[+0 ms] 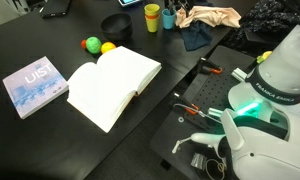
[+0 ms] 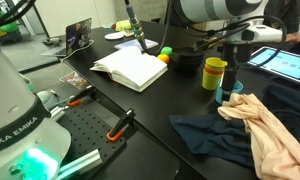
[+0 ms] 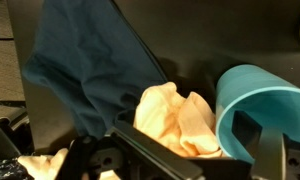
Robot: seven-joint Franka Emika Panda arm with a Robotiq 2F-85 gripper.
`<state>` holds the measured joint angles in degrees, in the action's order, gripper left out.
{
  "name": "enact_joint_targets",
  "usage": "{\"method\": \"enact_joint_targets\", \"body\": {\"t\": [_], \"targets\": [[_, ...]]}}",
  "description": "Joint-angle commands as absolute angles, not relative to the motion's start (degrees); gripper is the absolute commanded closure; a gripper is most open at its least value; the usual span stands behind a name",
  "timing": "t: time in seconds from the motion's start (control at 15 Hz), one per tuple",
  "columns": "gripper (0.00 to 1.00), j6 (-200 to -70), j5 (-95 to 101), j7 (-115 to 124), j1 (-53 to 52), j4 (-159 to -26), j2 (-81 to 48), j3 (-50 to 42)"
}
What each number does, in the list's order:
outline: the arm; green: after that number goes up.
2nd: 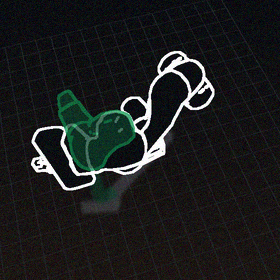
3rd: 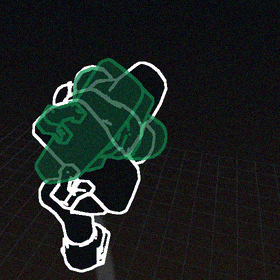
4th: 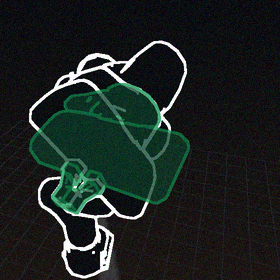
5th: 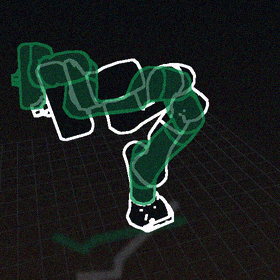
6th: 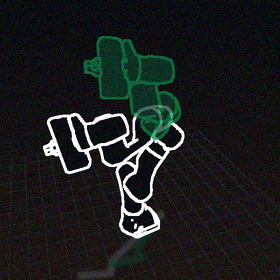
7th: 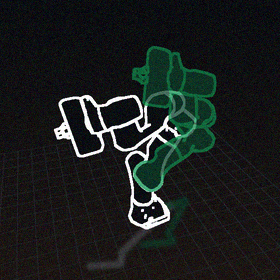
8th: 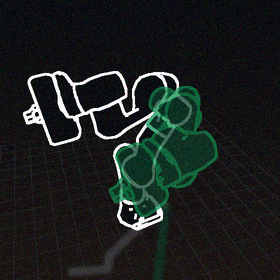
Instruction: Pick up the black bowl and stack it on top of the other black bowls, pick up the blue cup and stack it in the top yellow cup
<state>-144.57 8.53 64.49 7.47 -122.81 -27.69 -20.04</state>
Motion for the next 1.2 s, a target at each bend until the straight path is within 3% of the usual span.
{"method": "enact_joint_targets", "body": {"t": [0.0, 0.47, 0.67, 0.8, 1.13], "targets": [[0.34, -146.17, 7.72, 65.60, 6.25, -121.75, -29.05, -20.69], [0.86, -148.14, 4.56, 65.34, 6.57, -122.54, -28.18, -20.17], [0.94, -148.59, 3.30, 65.24, 6.42, -122.87, -27.93, -20.14], [0.88, -147.94, 1.47, 64.34, 6.95, -123.18, -26.61, -19.26], [0.89, -141.63, -0.22, 62.69, 6.92, -122.29, -23.75, -18.51]]}}
